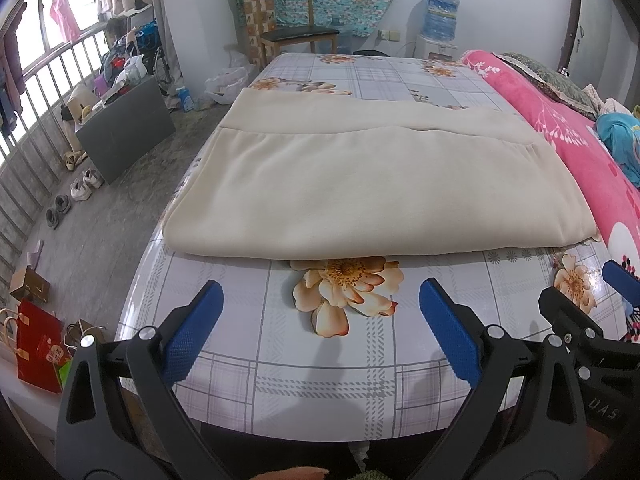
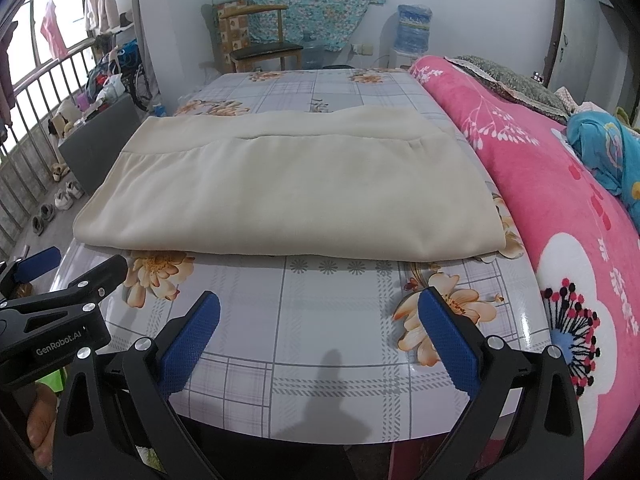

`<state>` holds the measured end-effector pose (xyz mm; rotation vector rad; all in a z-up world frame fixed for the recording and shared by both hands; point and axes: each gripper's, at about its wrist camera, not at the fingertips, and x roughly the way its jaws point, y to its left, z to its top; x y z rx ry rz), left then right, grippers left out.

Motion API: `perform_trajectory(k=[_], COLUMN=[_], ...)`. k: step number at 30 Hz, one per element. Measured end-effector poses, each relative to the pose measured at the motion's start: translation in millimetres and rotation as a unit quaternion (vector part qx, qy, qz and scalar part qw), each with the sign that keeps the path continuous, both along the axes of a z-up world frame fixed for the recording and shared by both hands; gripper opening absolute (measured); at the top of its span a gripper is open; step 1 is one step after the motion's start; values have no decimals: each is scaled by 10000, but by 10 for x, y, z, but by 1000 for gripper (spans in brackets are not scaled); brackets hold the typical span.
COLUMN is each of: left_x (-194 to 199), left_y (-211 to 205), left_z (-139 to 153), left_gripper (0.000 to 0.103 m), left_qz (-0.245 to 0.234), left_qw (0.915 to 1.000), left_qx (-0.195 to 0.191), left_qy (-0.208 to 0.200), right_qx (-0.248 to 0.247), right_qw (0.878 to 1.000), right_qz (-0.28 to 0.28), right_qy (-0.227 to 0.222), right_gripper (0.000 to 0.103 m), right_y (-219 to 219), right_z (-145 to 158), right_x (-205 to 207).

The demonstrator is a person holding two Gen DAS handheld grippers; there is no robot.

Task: Fold large clothes

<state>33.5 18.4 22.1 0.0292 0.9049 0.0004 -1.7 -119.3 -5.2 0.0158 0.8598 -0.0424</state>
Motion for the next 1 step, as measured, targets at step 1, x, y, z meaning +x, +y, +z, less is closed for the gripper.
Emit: perform_trajectory(k=[1], left_x=[1], left_y=[2], left_z=[0], left_gripper=[95], left_qz=[6], left_qw=[10000], left_qx=[-7], left_qy=[-2], right_qx=[0], right_qw=[10000], right_qz=[5], right_qy=[1], right_gripper=[97], right_y=[0], right_z=[3], right_x=[2])
